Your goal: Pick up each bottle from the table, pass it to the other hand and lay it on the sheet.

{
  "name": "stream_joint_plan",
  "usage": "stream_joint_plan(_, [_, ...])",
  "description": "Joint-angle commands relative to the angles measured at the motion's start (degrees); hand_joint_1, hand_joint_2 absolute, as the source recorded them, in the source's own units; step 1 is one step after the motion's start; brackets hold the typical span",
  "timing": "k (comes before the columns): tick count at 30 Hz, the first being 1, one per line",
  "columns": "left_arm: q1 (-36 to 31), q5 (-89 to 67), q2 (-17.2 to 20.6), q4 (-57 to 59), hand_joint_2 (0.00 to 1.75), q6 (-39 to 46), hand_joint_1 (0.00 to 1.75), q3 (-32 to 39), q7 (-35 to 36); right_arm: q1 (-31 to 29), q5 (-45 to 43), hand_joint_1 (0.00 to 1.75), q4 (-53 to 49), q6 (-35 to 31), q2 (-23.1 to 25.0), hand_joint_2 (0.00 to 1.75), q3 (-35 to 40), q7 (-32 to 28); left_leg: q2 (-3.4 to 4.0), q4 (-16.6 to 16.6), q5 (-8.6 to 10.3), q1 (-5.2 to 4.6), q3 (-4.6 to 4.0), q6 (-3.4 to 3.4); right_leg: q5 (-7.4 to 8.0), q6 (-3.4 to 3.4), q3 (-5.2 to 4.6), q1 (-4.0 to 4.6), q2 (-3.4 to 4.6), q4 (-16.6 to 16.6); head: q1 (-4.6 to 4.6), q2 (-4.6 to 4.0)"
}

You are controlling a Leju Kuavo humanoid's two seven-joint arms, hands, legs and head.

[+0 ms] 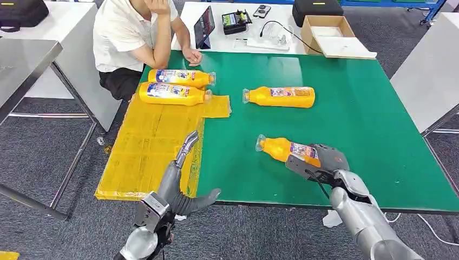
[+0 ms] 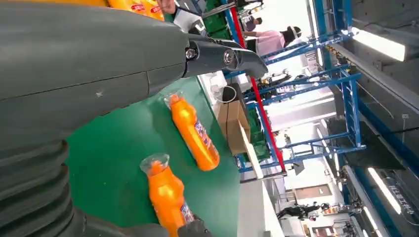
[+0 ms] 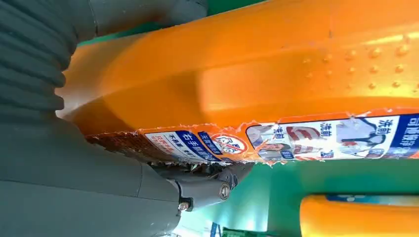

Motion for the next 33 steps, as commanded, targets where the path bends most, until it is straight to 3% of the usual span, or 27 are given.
stream_joint_plan(1, [1.20, 5.58, -2.06, 1.98, 1.75, 2.51, 0.00, 2.34, 1.95, 9.48, -9.34, 1.75, -4.44, -0.06, 0.58, 1.75, -2.43, -7.36, -0.10, -0.11, 0.01, 0.04, 0.11, 0.06, -0.02, -0.10, 0.19, 0.08, -0.20, -0.15, -0.02, 0.00])
stream_joint_plan(4, [3.10, 13.09, -3.99, 1.88, 1.75, 3.44, 0.00, 4.33, 4.44, 17.61, -15.24, 1.75, -16.53, 1.02, 0.08, 1.75, -2.81, -8.29, -0.24, -0.21, 0.01, 0.08, 0.16, 0.09, -0.05, -0.12, 0.31, 0.13, -0.38, -0.27, -0.02, 0.00])
stream_joint_plan(14, [3.31, 15.92, -4.72, 2.15, 1.75, 3.54, 0.00, 5.30, 5.65, 17.11, -16.53, 1.75, -16.86, 0.79, 0.05, 1.75, -2.58, -8.56, 0.12, -0.13, -0.29, 0.08, 0.27, 0.02, -0.12, -0.07, 0.21, 0.14, -0.03, -0.15, -0.02, 0.00])
stream_joint_plan(16, [4.50, 25.77, -5.94, 3.50, 1.75, 2.36, 0.00, 7.55, 9.72, 19.94, -19.53, 1.75, -22.34, -1.16, 2.08, 1.75, -3.13, -12.15, 0.14, -0.11, -0.30, 0.08, 0.31, 0.02, -0.13, -0.06, 0.24, 0.14, -0.01, -0.14, -0.02, 0.00])
stream_joint_plan(19, [4.38, 32.81, -5.21, 7.39, 1.75, 1.35, 0.00, 6.62, 10.23, 21.76, -21.97, 1.75, -29.67, -2.55, 4.30, 1.75, -0.89, -13.43, 0.23, -0.23, -0.30, 0.08, 0.37, 0.03, -0.12, -0.12, 0.28, 0.14, 0.03, -0.23, 0.00, 0.00])
stream_joint_plan(26, [1.31, 37.90, -2.78, 10.39, 1.75, -2.93, 0.00, 0.44, 9.13, 18.88, -28.10, 1.75, -32.15, -6.51, 8.74, 1.75, 3.26, -17.15, 0.38, -0.09, -0.31, 0.05, -0.08, -0.04, -0.11, -0.06, -0.22, 0.08, 0.24, -0.01, -0.04, 0.00])
stream_joint_plan(33, [-0.79, 36.03, -2.47, 8.70, 1.75, -2.69, 0.00, -2.49, 8.37, 17.26, -32.22, 1.75, -30.38, -4.34, 12.15, 1.75, 8.55, -20.77, 0.25, -0.06, -0.14, 0.04, -0.56, -0.05, -0.12, -0.02, -0.52, 0.05, 0.13, 0.05, -0.02, 0.00])
